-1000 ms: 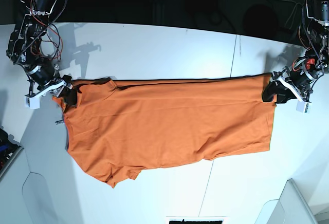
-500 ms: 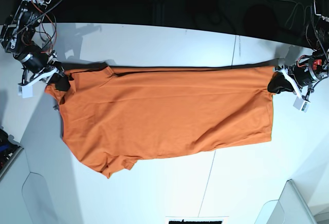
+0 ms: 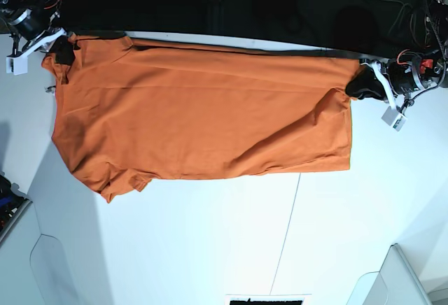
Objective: Layout the t-shirt on the table in an organized manner, then fold the t-shirt properly
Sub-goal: 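Lift the held side and fold it over the shirt body with both grippers, then release the fold and grasp the opposite shirt edge with both grippers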
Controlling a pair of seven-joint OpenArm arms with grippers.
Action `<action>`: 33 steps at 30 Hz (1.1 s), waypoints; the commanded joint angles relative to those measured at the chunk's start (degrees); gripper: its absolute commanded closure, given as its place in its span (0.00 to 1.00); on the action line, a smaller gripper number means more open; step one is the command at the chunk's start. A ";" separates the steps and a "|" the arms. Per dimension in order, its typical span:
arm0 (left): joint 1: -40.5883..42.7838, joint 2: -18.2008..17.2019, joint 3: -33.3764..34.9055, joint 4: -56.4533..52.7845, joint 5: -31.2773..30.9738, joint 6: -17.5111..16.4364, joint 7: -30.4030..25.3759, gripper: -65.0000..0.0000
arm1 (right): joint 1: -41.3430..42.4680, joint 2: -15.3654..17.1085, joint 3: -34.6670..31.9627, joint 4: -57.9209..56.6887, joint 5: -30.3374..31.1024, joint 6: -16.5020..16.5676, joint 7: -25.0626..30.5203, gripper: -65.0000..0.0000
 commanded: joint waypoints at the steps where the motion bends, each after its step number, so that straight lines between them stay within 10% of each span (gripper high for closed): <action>1: -0.59 -1.29 -0.55 0.79 -0.96 -0.34 -1.03 1.00 | -0.26 0.90 0.66 1.03 0.92 0.42 1.66 1.00; 5: -0.61 -1.29 -0.55 0.79 -0.96 -0.34 -1.95 0.92 | -0.20 0.87 0.79 1.03 0.46 0.39 2.12 1.00; 10: -0.61 -1.36 -0.55 0.79 -1.14 -0.34 -1.95 0.75 | 0.00 0.90 1.46 1.05 -0.59 0.33 4.79 0.59; 25: -0.98 -4.31 -9.60 0.81 -7.78 -0.34 -2.84 0.51 | 11.80 6.60 7.50 0.33 -4.70 -1.60 9.68 0.59; 33: -4.37 -4.31 -9.97 0.76 2.10 -0.34 -10.36 0.50 | 26.91 11.30 -1.53 -14.88 -12.50 -3.85 15.80 0.59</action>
